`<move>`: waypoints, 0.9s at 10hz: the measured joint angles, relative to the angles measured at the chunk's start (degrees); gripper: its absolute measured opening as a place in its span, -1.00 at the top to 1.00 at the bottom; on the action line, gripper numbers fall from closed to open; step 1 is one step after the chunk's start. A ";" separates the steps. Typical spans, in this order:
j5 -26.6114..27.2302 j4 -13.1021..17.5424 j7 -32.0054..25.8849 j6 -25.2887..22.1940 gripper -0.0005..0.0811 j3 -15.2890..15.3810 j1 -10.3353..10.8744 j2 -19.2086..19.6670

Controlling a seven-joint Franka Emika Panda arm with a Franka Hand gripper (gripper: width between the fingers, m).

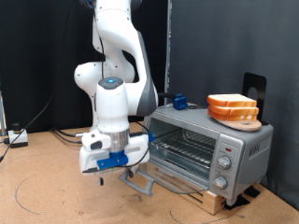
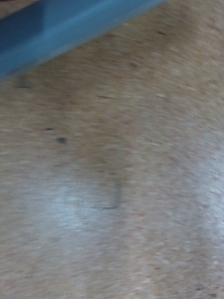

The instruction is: Make a piece of toast with the oven

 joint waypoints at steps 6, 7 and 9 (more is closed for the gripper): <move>10.54 9.37 -3.68 0.03 -0.99 4.83 -1.36 10.04; 10.42 9.70 -4.05 -1.60 -0.99 4.32 -1.88 10.02; 10.54 10.41 -7.69 -7.27 -0.99 3.87 -4.23 8.54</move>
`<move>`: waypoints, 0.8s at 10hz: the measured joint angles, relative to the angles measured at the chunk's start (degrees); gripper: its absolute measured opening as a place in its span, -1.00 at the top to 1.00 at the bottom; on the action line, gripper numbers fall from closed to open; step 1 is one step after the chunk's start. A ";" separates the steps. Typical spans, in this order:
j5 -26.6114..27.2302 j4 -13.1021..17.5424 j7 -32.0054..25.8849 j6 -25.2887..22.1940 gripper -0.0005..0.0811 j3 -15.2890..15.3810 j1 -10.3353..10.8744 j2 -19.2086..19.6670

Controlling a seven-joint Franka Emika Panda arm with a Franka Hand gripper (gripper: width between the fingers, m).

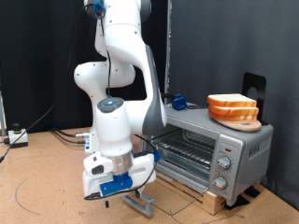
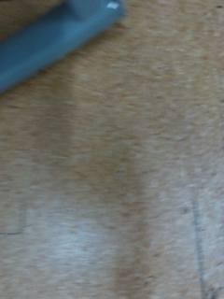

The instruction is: Make a piece of toast with the oven

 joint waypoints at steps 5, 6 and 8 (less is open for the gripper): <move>1.90 1.10 -9.24 -16.42 -0.99 0.35 -2.74 -4.76; 1.90 1.72 -12.08 -22.79 -0.99 0.18 -3.74 -6.55; 3.20 2.24 -16.88 -30.63 -0.99 -0.26 -5.41 -9.96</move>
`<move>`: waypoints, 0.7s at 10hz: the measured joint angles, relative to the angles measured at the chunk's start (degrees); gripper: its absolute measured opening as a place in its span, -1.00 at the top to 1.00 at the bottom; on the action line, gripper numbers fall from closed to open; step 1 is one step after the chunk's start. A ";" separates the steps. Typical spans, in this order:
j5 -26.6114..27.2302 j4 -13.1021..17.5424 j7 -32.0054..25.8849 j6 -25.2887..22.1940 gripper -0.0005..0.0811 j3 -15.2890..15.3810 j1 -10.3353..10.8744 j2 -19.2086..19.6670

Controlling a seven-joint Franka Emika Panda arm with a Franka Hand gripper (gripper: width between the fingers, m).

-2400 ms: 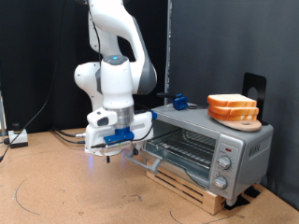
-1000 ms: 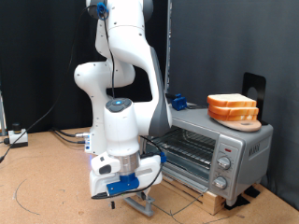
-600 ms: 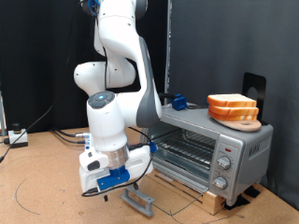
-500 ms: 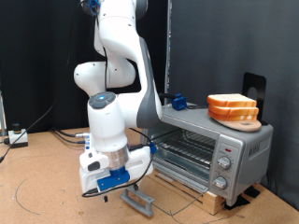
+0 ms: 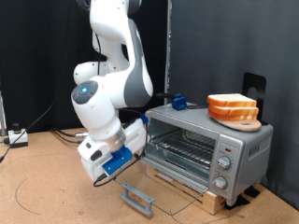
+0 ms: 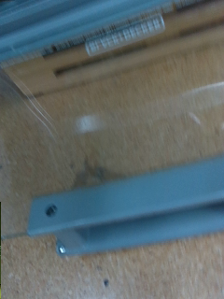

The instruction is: Make a piece of toast with the oven

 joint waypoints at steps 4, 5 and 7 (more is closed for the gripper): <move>1.37 0.26 -4.54 -9.85 -0.99 -1.62 -1.89 -6.87; 0.81 0.20 -4.10 -10.92 -0.99 -1.81 -2.09 -8.69; 0.46 -0.78 -3.78 -11.33 -0.99 -1.81 -2.09 -10.52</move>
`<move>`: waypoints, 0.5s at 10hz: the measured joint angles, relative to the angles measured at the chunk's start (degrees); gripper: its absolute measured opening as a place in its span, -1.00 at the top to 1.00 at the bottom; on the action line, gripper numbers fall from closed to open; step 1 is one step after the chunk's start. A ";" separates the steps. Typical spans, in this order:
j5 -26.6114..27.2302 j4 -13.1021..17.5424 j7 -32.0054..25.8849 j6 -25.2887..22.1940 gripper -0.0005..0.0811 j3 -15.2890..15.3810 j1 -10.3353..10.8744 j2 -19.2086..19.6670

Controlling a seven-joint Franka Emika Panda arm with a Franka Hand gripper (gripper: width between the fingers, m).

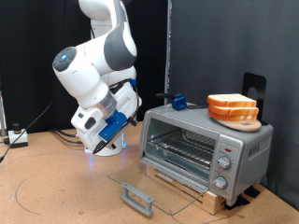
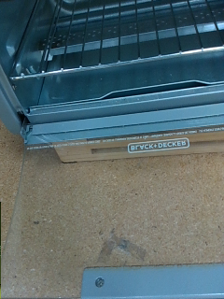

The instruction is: Make a piece of toast with the oven

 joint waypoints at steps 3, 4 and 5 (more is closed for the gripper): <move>7.27 0.34 -15.59 -9.19 -0.99 0.52 0.64 -1.87; 8.05 0.35 -21.75 -12.93 -0.99 0.63 0.81 -3.04; 7.88 0.31 -27.80 -15.80 -0.99 0.93 1.01 -4.33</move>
